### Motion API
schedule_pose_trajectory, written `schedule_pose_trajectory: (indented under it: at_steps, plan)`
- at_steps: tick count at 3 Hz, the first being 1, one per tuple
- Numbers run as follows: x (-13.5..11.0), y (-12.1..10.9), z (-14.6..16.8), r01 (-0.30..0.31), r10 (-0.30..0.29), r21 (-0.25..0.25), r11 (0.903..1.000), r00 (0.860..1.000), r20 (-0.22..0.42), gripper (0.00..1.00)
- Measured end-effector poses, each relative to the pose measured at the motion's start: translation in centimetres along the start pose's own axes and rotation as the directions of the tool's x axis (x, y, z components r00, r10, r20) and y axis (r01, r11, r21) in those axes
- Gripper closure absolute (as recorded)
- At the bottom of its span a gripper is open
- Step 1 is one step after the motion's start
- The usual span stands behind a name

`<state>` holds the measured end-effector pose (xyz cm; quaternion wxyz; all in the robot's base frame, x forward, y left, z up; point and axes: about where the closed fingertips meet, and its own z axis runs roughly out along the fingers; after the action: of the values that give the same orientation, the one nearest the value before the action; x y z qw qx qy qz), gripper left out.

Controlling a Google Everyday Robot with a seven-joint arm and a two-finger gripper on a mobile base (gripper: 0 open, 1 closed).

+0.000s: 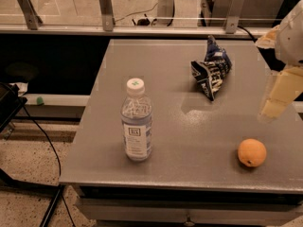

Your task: Move blue chip bag near blue plastic bottle

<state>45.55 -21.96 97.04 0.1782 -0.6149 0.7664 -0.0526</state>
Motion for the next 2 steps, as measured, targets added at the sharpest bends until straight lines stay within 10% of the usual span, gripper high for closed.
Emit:
schedule_pose_trajectory:
  at_steps: [2]
  plan:
    - [-1.2,-7.3,6.6,0.248,-0.256,0.096,0.9640,0.962,0.089,0.00]
